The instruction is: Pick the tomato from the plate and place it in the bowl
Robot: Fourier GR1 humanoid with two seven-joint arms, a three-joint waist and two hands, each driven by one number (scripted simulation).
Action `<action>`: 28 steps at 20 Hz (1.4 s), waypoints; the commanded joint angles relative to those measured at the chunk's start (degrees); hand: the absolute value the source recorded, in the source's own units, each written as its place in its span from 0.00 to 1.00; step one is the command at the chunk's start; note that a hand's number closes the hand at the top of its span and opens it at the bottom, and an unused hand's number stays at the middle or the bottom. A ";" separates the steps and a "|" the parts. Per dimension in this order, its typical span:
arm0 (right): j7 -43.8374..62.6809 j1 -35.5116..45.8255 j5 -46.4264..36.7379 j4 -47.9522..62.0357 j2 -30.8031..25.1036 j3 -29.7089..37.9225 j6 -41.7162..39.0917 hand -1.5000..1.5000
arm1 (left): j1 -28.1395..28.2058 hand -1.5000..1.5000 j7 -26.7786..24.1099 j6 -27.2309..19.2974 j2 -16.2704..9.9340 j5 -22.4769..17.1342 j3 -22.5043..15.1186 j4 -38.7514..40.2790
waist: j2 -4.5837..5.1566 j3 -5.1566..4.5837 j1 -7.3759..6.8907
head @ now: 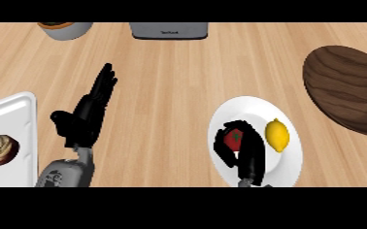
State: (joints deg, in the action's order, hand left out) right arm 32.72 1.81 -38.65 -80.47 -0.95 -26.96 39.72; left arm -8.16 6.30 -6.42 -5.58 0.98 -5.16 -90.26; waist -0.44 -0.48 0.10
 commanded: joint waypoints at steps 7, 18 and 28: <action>-22.97 -4.30 14.17 -14.64 -15.34 -16.05 -23.03 1.00 | 0.40 0.50 -1.41 1.04 -0.40 -0.71 1.10 1.58 | -0.16 0.85 -1.11; -51.66 -15.38 34.19 -45.62 -43.16 2.63 -32.37 1.00 | 1.86 0.50 -0.92 -0.05 -0.44 -1.27 2.65 0.61 | -0.43 0.66 3.89; -53.37 -26.82 59.02 -46.80 -55.84 41.01 -44.06 1.00 | -1.83 0.50 -0.48 -0.25 0.11 -0.44 2.64 3.65 | 0.12 0.49 3.01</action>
State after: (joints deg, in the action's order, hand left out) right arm -19.68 -21.73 12.06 -128.32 -53.62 1.66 0.44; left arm -6.43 4.64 -6.57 -5.95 0.58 -2.79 -89.07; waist -0.55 0.03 3.23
